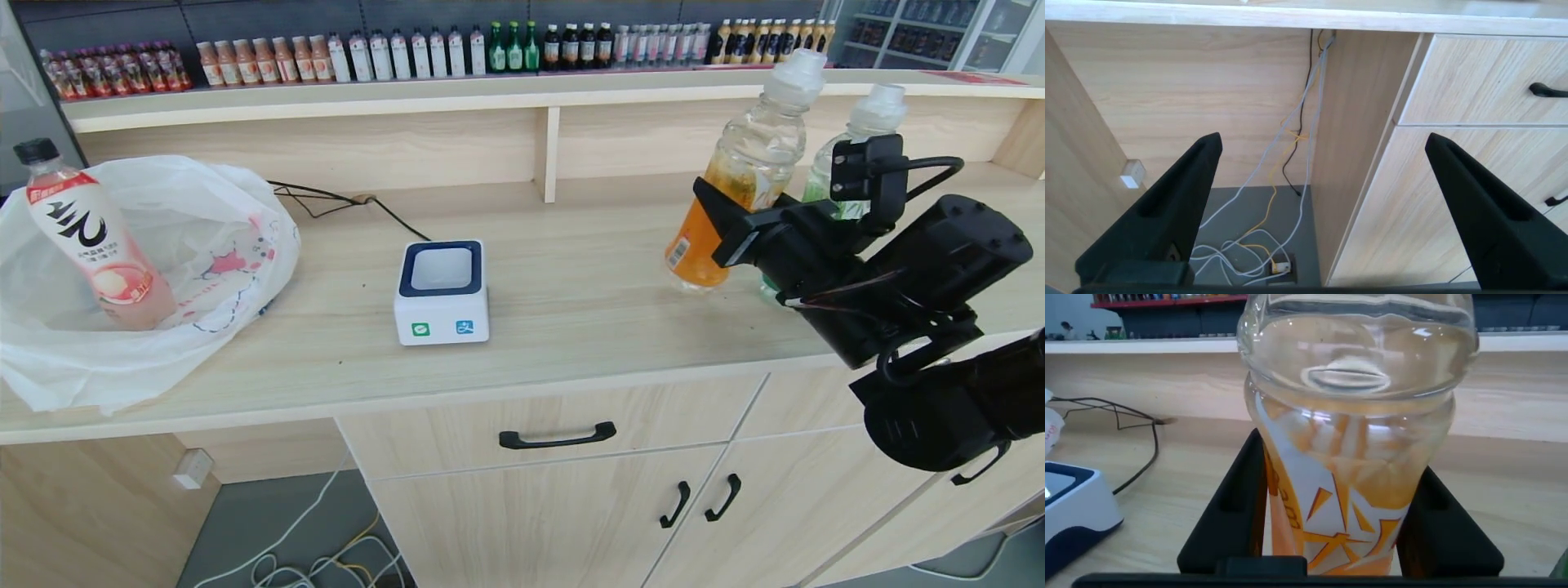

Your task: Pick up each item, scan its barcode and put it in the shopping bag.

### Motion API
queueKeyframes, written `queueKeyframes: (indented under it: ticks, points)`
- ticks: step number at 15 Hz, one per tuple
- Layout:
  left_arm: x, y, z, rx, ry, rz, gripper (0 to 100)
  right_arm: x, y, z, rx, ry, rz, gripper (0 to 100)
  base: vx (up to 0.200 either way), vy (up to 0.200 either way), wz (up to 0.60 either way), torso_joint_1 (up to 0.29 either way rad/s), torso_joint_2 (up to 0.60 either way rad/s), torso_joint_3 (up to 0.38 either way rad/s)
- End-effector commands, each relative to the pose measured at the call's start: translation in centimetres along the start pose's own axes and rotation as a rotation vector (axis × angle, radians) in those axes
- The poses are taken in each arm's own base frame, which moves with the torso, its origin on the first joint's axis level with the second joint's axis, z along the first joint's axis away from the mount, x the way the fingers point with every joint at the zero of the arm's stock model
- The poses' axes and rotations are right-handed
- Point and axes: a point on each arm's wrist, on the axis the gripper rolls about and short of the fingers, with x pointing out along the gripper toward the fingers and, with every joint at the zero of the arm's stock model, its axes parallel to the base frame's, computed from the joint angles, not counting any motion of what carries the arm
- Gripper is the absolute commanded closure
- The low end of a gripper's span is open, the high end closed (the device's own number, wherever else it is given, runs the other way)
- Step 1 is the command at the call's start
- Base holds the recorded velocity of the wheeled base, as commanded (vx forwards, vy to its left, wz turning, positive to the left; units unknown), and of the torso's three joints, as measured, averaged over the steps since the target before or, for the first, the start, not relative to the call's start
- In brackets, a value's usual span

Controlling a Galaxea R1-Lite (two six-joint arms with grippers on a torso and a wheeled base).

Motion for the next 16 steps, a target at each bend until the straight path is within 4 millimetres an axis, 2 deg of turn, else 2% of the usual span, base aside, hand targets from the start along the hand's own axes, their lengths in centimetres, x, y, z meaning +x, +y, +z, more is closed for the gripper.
queueKeyframes:
  ticks: [1,2,4,6,9,12,16]
  points:
    - [0.0,0.0,0.0,0.0,0.0,0.0,0,-0.8,0.0,2.0,0.004,-0.038,0.001,100,0.0,0.0,0.0,0.0,0.0,0.0]
    - [0.0,0.0,0.0,0.002,0.0,0.002,0,-1.0,0.0,2.4,0.004,-0.043,0.004,100,0.0,0.0,0.0,0.0,0.0,0.0]
    - [0.0,0.0,0.0,0.0,0.0,0.0,0,-3.2,0.4,4.1,0.001,-0.05,0.072,100,0.0,0.0,0.0,0.0,0.0,0.0]
    - [0.0,0.0,0.0,0.0,0.0,0.002,0,-4.8,0.9,5.1,0.008,-0.048,0.097,100,0.0,0.0,0.0,0.0,0.0,0.0]
    - [0.0,0.0,0.0,0.0,0.0,0.0,0,-8.6,3.1,6.0,0.049,-0.014,0.188,100,0.0,0.0,0.0,0.0,0.0,0.0]
    - [0.0,0.0,0.0,0.0,0.0,0.0,0,-11.7,3.9,4.8,0.074,0.071,0.229,100,0.0,0.0,0.0,0.0,0.0,0.0]
    - [0.0,0.0,0.0,0.0,0.0,0.002,0,-13.0,4.2,4.0,0.105,0.113,0.243,100,0.0,0.0,0.0,0.0,0.0,0.0]
